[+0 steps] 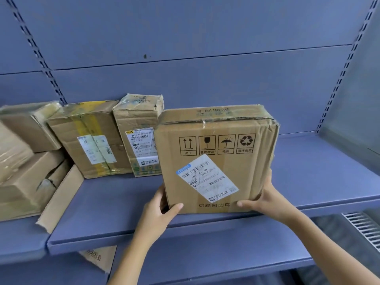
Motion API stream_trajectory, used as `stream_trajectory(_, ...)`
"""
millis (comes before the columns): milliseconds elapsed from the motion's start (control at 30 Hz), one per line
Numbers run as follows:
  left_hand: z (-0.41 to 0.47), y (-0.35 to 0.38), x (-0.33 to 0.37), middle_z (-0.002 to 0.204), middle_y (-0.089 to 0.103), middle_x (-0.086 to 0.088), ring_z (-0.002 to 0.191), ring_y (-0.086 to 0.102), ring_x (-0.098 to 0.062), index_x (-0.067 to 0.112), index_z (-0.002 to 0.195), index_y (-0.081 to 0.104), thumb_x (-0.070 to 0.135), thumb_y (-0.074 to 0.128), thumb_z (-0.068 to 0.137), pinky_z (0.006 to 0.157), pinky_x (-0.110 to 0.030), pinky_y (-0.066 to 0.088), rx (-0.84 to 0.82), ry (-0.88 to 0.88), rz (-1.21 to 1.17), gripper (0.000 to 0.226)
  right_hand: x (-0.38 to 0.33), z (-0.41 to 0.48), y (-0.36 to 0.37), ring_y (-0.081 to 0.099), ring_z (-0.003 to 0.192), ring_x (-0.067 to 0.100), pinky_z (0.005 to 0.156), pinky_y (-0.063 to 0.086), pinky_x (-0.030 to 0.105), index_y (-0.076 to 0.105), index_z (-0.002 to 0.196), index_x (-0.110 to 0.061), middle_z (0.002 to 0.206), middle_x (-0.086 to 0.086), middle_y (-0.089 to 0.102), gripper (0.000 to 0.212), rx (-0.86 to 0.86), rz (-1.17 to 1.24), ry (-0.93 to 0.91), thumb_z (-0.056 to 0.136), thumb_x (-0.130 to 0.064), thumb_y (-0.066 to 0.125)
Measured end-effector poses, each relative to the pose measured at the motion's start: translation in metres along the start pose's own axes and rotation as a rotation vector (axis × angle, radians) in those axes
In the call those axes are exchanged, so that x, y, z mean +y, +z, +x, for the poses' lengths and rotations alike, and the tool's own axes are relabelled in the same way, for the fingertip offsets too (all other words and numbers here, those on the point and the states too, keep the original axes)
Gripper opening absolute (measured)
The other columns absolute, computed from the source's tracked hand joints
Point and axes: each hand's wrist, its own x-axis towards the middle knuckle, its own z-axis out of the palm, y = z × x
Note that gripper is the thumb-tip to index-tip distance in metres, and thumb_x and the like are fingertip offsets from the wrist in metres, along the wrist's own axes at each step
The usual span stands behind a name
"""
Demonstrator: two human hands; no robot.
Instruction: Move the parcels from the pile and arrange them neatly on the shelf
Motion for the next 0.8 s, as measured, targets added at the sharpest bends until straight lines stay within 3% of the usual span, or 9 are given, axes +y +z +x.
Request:
stream_trajectory(67, 0.005, 0.003, 0.003, 0.105, 0.065, 0.033, 0.102, 0.062, 0.007, 0.057, 0.107, 0.049, 0.030, 0.069, 0.085, 0.079, -0.007, 0.047, 0.032, 0.001, 0.049, 0.040, -0.001, 0.009, -0.003, 0.031, 0.109, -0.036, 0.079, 0.036, -0.007, 0.002, 0.119, -0.074, 0.114, -0.059, 0.019, 0.113, -0.022, 0.018, -0.002, 0.063, -0.029, 0.090)
stream_trajectory(167, 0.007, 0.011, 0.012, 0.115, 0.060, 0.024, 0.109, 0.058, -0.003, 0.046, 0.113, 0.046, 0.036, 0.064, 0.088, 0.082, -0.018, 0.048, 0.130, 0.004, 0.169, 0.033, -0.002, 0.016, -0.001, 0.034, 0.121, -0.023, 0.097, 0.044, 0.016, 0.008, 0.125, -0.063, 0.125, -0.047, 0.021, 0.109, -0.020, 0.083, 0.018, 0.057, -0.034, 0.088)
stream_trajectory(267, -0.004, 0.009, 0.028, 0.145, 0.027, 0.027, 0.133, 0.027, 0.008, 0.042, 0.143, 0.022, 0.038, 0.068, 0.083, 0.102, -0.011, 0.030, 0.282, 0.144, 0.249, 0.076, -0.004, 0.004, 0.008, 0.014, 0.145, 0.001, 0.116, 0.030, 0.034, -0.001, 0.141, -0.048, 0.152, -0.020, 0.005, 0.122, 0.074, 0.069, -0.071, 0.059, -0.027, 0.087)
stream_trajectory(367, 0.001, -0.017, 0.058, 0.158, 0.006, 0.016, 0.145, 0.006, 0.001, 0.030, 0.152, 0.007, 0.044, 0.065, 0.080, 0.114, -0.010, 0.011, 0.410, 0.449, 0.453, 0.093, -0.017, -0.006, 0.004, -0.006, 0.150, 0.016, 0.114, 0.024, 0.056, -0.010, 0.150, -0.034, 0.159, -0.002, -0.006, 0.134, 0.293, -0.328, -0.368, 0.059, -0.029, 0.088)
stream_trajectory(467, 0.026, -0.054, 0.110, 0.160, 0.010, 0.001, 0.148, 0.009, -0.011, 0.014, 0.152, 0.011, 0.045, 0.063, 0.086, 0.120, -0.024, 0.008, 0.482, 0.724, 0.717, 0.090, -0.041, -0.003, 0.002, 0.000, 0.147, 0.042, 0.104, 0.027, 0.074, 0.000, 0.152, -0.035, 0.160, 0.008, -0.005, 0.123, 0.486, -0.675, -0.763, 0.064, -0.023, 0.086)
stream_trajectory(567, 0.048, -0.066, 0.144, 0.156, 0.026, -0.002, 0.146, 0.019, -0.017, 0.013, 0.150, 0.023, 0.035, 0.064, 0.084, 0.120, -0.032, 0.008, 0.337, 0.841, 0.974, 0.081, -0.036, -0.004, 0.023, 0.010, 0.142, 0.047, 0.104, 0.019, 0.075, 0.021, 0.144, -0.027, 0.152, 0.014, 0.012, 0.105, 0.510, -1.011, -0.899, 0.060, -0.015, 0.084)
stream_trajectory(667, 0.056, -0.061, 0.142, 0.147, 0.044, -0.007, 0.138, 0.037, -0.022, 0.009, 0.142, 0.041, 0.013, 0.076, 0.079, 0.116, -0.034, 0.023, 0.277, 0.787, 0.966, 0.072, -0.010, -0.010, 0.028, 0.023, 0.137, 0.045, 0.106, 0.020, 0.069, 0.033, 0.146, -0.026, 0.152, 0.008, 0.028, 0.106, 0.239, -1.304, -0.722, 0.052, -0.006, 0.077)
stream_trajectory(733, 0.060, -0.060, 0.137, 0.142, 0.049, -0.008, 0.134, 0.042, -0.024, 0.007, 0.137, 0.049, 0.006, 0.078, 0.076, 0.112, -0.034, 0.030, 0.301, 0.770, 0.887, 0.068, 0.004, -0.007, 0.017, 0.031, 0.140, 0.043, 0.105, 0.028, 0.068, 0.044, 0.142, -0.026, 0.155, 0.006, 0.031, 0.099, 0.117, -1.341, -0.639, 0.050, 0.007, 0.060)
stream_trajectory(800, 0.068, -0.056, 0.138, 0.140, 0.052, -0.009, 0.132, 0.044, -0.026, 0.007, 0.130, 0.057, 0.002, 0.077, 0.076, 0.109, -0.035, 0.034, 0.290, 0.783, 0.844, 0.058, 0.010, 0.002, 0.008, 0.042, 0.135, 0.037, 0.098, 0.041, 0.066, 0.056, 0.134, -0.023, 0.151, 0.006, 0.042, 0.092, 0.081, -1.317, -0.550, 0.049, 0.012, 0.060)
